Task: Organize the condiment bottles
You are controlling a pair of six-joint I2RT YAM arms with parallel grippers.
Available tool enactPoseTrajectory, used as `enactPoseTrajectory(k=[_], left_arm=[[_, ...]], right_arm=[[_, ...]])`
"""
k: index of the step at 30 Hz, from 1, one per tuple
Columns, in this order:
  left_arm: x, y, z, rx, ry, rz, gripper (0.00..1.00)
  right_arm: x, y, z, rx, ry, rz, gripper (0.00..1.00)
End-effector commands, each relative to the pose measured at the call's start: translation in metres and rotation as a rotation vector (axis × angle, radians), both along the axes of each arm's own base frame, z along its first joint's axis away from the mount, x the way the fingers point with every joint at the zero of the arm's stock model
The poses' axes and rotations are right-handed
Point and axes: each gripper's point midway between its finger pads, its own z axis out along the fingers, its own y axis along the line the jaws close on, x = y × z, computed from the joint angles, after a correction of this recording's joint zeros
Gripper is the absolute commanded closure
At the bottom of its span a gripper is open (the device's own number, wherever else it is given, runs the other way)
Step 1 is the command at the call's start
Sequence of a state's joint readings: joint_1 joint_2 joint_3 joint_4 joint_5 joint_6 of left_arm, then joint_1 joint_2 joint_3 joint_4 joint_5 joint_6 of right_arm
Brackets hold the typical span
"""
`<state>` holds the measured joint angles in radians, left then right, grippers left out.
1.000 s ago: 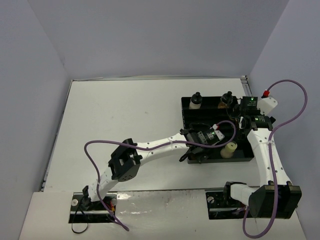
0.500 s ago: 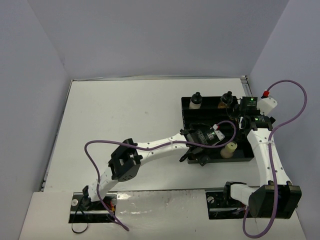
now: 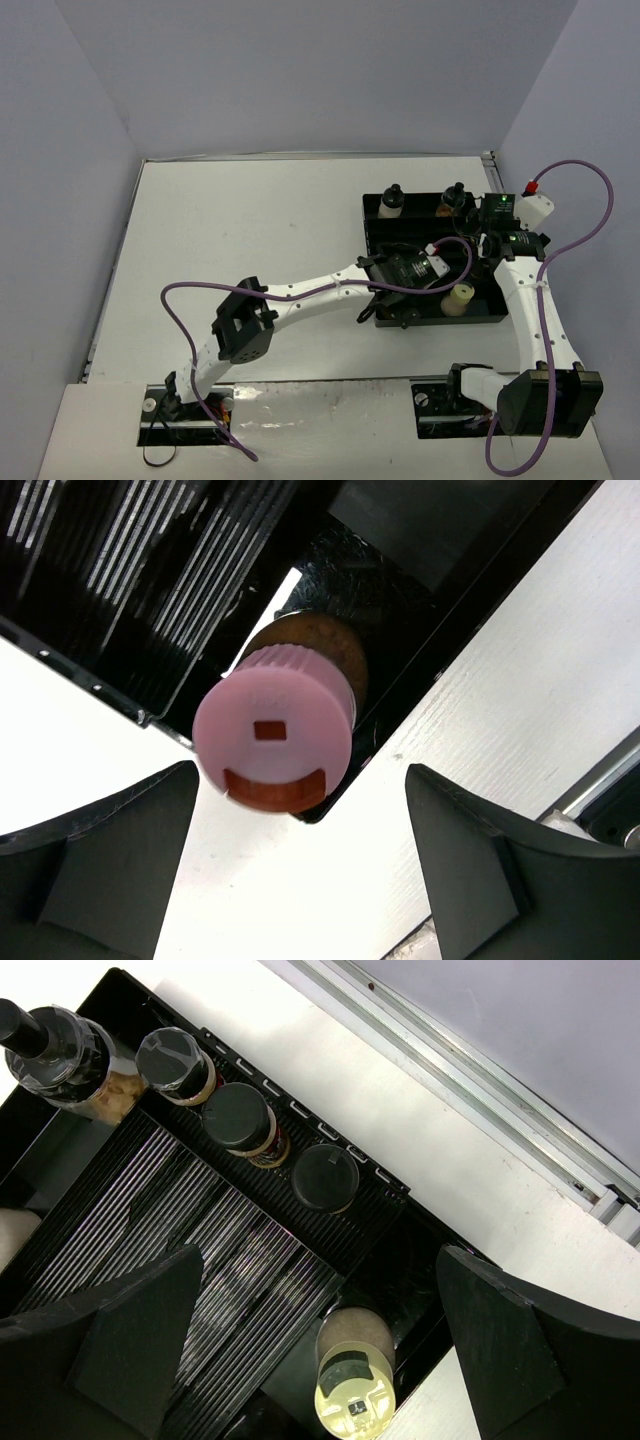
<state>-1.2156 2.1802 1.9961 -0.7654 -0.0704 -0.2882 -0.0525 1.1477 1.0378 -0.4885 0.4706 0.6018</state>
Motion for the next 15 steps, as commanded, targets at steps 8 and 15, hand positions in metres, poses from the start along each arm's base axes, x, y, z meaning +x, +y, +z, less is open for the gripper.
enactPoseTrajectory(k=[8, 15], left_arm=[[0.012, 0.022, 0.111, -0.122, -0.164, 0.027, 0.14], [0.032, 0.057, 0.149, -0.150, -0.237, 0.124, 0.12]], right_arm=[[0.009, -0.003, 0.019, -0.017, -0.075, -0.011, 0.00], [0.012, -0.003, 0.023, -0.019, -0.080, -0.003, 0.00]])
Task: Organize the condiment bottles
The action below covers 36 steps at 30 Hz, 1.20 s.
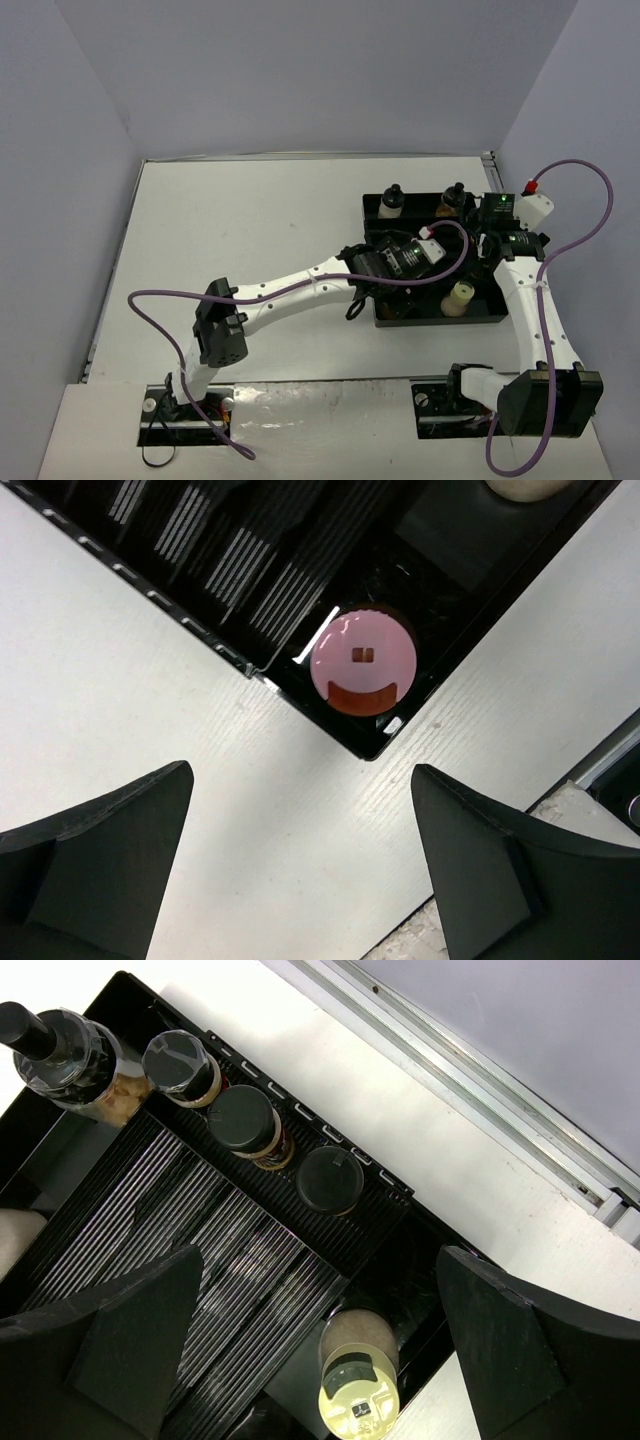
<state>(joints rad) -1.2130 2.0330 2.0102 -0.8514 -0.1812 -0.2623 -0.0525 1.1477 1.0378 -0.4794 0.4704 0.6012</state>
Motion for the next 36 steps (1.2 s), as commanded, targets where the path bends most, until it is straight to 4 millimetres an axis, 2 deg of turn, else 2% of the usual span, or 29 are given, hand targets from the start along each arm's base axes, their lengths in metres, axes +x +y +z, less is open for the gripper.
enactPoseTrajectory(k=[1, 5, 6, 9, 14, 18, 21, 23, 25, 27, 30, 33, 36], left_arm=[[0.027, 0.035, 0.083, -0.129, -0.120, 0.100, 0.11], [0.047, 0.073, 0.103, -0.163, -0.139, 0.182, 0.11], [0.057, 0.088, 0.112, -0.178, -0.150, 0.218, 0.11], [0.077, 0.126, 0.121, -0.177, -0.174, 0.295, 0.11], [0.099, 0.186, 0.128, -0.156, -0.209, 0.424, 0.10], [0.115, 0.233, 0.135, -0.162, -0.240, 0.546, 0.09], [0.120, 0.254, 0.133, -0.163, -0.246, 0.604, 0.09], [0.123, 0.264, 0.131, -0.154, -0.257, 0.640, 0.09], [0.127, 0.275, 0.130, -0.146, -0.268, 0.679, 0.09], [0.131, 0.285, 0.128, -0.139, -0.271, 0.710, 0.08], [0.136, 0.304, 0.127, -0.146, -0.275, 0.768, 0.08], [0.138, 0.315, 0.130, -0.171, -0.275, 0.794, 0.08], [0.140, 0.322, 0.130, -0.172, -0.277, 0.808, 0.08]], right_arm=[[0.010, -0.003, 0.023, -0.019, -0.073, 0.000, 0.00], [0.012, -0.002, 0.028, -0.020, -0.082, 0.005, 0.00], [0.013, -0.002, 0.028, -0.020, -0.082, 0.007, 0.00], [0.015, 0.000, 0.028, -0.016, -0.082, 0.016, 0.00], [0.024, 0.008, 0.029, 0.008, -0.089, 0.063, 0.00], [0.042, 0.027, 0.034, 0.028, -0.101, 0.153, 0.00], [0.059, 0.070, 0.045, 0.012, -0.118, 0.284, 0.00], [0.073, 0.098, 0.062, 0.008, -0.150, 0.360, 0.00], [0.085, 0.132, 0.066, 0.004, -0.144, 0.458, 0.00], [0.095, 0.156, 0.074, -0.006, -0.154, 0.518, 0.00], [0.106, 0.211, 0.095, -0.012, -0.199, 0.646, 0.00], [0.109, 0.253, 0.107, -0.005, -0.224, 0.753, 0.00], [0.111, 0.273, 0.119, -0.026, -0.248, 0.784, 0.00]])
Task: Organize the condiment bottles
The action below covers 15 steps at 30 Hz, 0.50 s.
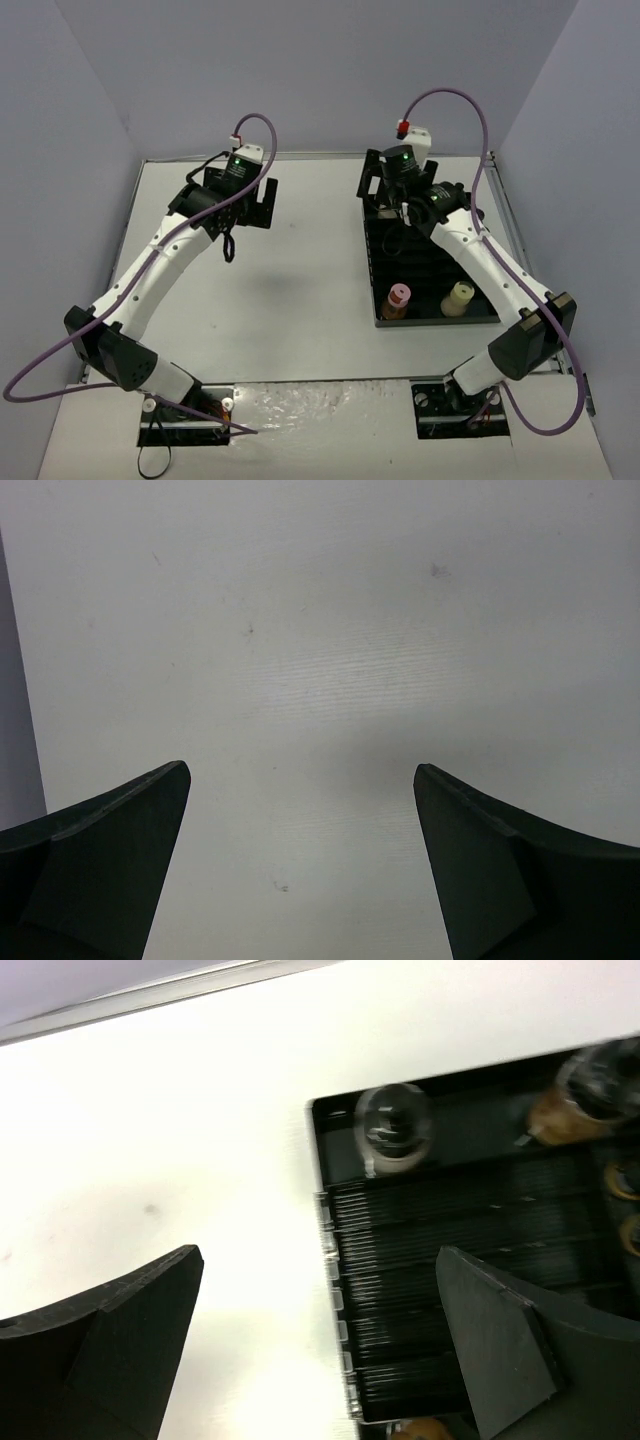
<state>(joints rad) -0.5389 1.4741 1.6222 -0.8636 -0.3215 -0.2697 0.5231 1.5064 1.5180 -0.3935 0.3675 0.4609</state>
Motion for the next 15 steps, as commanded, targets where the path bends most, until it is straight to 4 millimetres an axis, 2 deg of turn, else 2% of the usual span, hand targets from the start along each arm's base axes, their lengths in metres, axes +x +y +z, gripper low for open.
enactPoseTrajectory(k=[1, 6, 15], left_arm=[[0.005, 0.012, 0.039, -0.074, -0.125, 0.043, 0.08], [0.006, 0.018, 0.042, -0.085, -0.135, 0.061, 0.07], [0.006, 0.017, 0.040, -0.098, -0.134, 0.059, 0.07]], right_arm=[[0.008, 0.030, 0.041, -0.003, -0.117, 0.058, 0.00], [0.004, 0.043, 0.045, -0.010, -0.128, 0.098, 0.00], [0.000, 0.041, 0.045, -0.013, -0.132, 0.102, 0.00]])
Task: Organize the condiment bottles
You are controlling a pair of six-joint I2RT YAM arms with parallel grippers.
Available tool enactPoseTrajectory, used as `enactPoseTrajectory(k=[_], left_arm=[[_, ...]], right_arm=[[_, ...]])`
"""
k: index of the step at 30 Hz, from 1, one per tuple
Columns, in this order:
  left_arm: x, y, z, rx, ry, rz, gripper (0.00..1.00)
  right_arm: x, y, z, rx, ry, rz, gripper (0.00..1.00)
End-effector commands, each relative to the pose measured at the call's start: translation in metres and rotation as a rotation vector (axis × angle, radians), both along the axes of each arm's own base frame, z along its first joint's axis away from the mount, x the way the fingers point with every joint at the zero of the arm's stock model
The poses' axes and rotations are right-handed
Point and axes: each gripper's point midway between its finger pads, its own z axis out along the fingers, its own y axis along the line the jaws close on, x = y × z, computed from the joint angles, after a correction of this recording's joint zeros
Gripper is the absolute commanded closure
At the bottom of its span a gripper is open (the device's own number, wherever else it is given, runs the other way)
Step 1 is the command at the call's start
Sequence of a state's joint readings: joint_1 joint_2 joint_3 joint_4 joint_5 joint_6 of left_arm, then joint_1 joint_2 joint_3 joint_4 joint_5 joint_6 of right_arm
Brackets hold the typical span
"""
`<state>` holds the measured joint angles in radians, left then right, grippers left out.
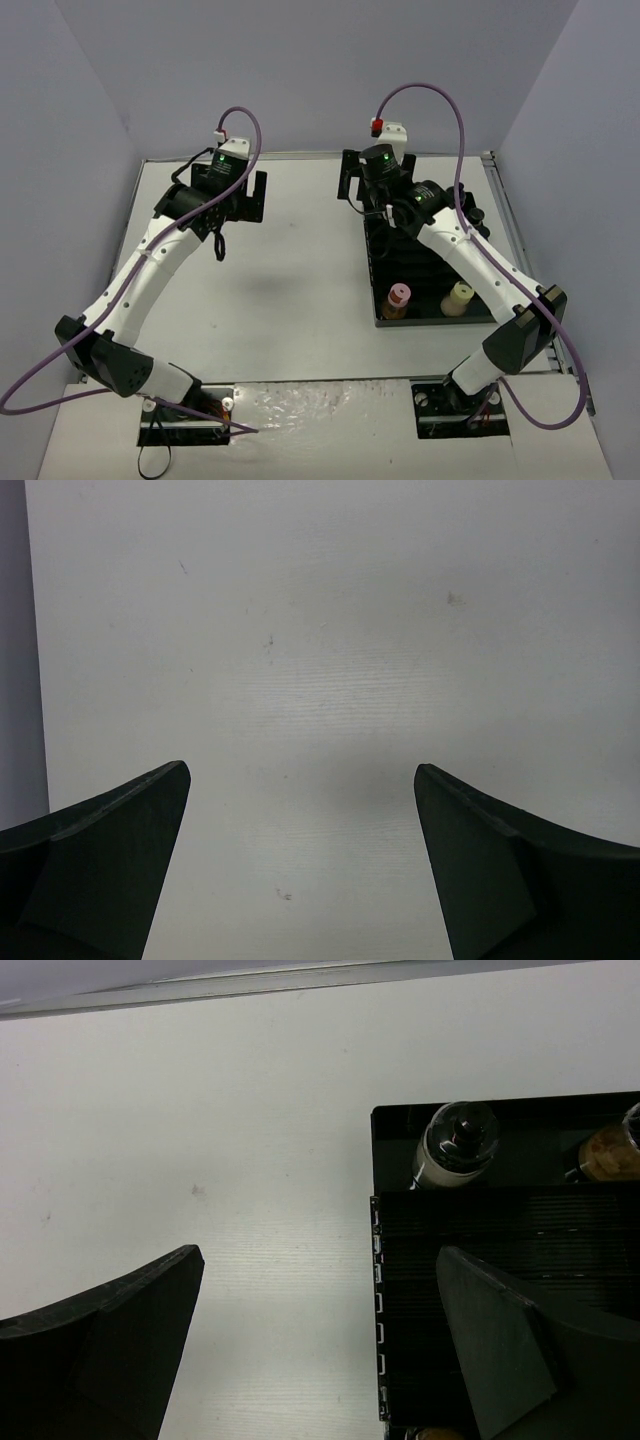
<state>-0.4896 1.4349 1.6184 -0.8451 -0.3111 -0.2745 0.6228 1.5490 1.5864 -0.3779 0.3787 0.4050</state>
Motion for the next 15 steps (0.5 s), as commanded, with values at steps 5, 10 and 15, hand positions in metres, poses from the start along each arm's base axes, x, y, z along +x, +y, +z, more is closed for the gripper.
enactPoseTrajectory(k=[5, 10, 15], left_arm=[[0.0021, 0.0007, 0.0262, -0.062, -0.090, 0.013, 0.07], [0.0010, 0.0007, 0.0265, -0.063, -0.092, 0.011, 0.07], [0.0006, 0.0002, 0.0270, -0.067, -0.092, 0.010, 0.07]], right_arm=[[0.0024, -0.0016, 0.0310, 0.031, -0.093, -0.010, 0.00], [0.0018, 0.0002, 0.0305, 0.028, -0.093, -0.005, 0.00], [-0.0004, -0.0007, 0.0340, 0.022, -0.104, -0.005, 0.00]])
